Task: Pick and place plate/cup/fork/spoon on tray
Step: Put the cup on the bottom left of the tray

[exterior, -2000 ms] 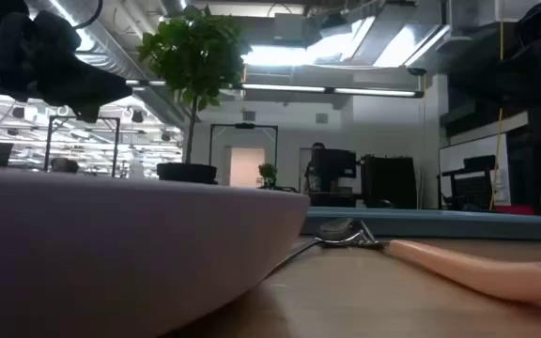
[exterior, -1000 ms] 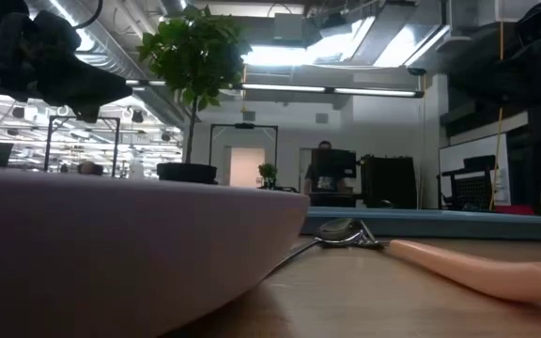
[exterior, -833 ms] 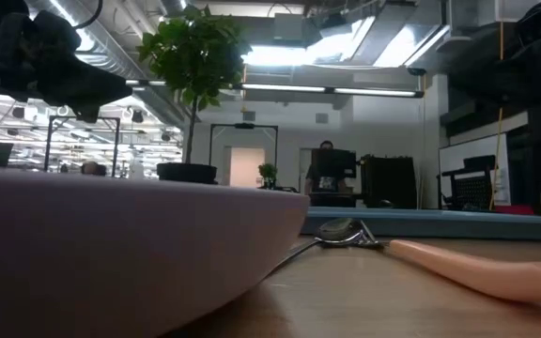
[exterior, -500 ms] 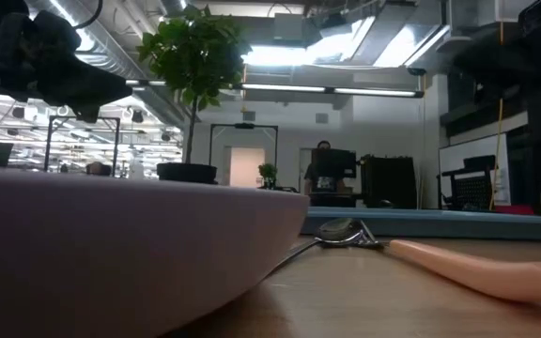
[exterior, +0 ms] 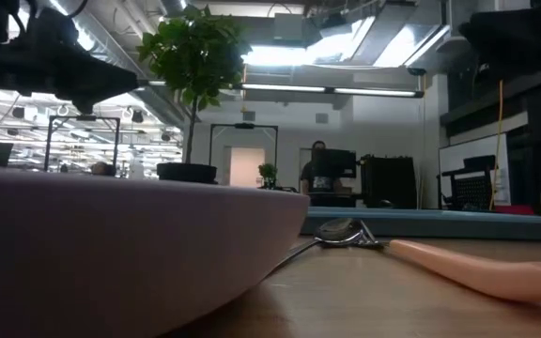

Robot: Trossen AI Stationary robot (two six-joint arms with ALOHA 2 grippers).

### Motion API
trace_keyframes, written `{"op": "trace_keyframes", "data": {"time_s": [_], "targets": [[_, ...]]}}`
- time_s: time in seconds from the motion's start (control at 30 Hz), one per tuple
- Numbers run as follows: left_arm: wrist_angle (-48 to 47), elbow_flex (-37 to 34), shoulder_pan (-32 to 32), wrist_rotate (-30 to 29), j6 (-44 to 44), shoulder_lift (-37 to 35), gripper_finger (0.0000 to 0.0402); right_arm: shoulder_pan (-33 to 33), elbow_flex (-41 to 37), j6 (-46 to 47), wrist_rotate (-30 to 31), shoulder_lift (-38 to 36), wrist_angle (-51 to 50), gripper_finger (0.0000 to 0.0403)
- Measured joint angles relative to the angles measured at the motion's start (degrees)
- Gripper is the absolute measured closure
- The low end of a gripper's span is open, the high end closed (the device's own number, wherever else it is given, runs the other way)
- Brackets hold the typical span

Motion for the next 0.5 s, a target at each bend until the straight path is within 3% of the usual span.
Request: {"op": "trace_keyframes", "data": {"time_s": [0.1,0.2,0.33,0.4,0.43,0.5], "targets": [[0.8,0.0,0.0,-9.6,-5.6,0.0,0.0303,0.0,0.0,4.3,9.2,0.0,6.7,0.0313],[4.5,0.0,0.0,-22.7,-9.1,0.0,0.0303,0.0,0.0,4.8,18.5,0.0,15.2,0.0313],[10.9,0.0,0.1,-37.7,-4.6,0.0,0.0303,0.0,0.0,-6.9,25.3,0.0,20.3,0.0313],[14.3,0.0,0.1,-35.5,-1.5,0.0,0.0303,0.0,0.0,-10.9,25.6,0.0,20.0,0.0313],[15.9,0.0,0.1,-29.3,0.5,0.0,0.0303,0.0,0.0,-12.0,24.2,0.0,19.0,0.0313],[18.8,0.0,0.0,-8.1,3.7,0.1,0.0303,0.0,0.0,-12.6,18.3,0.0,16.4,0.0313]]}}
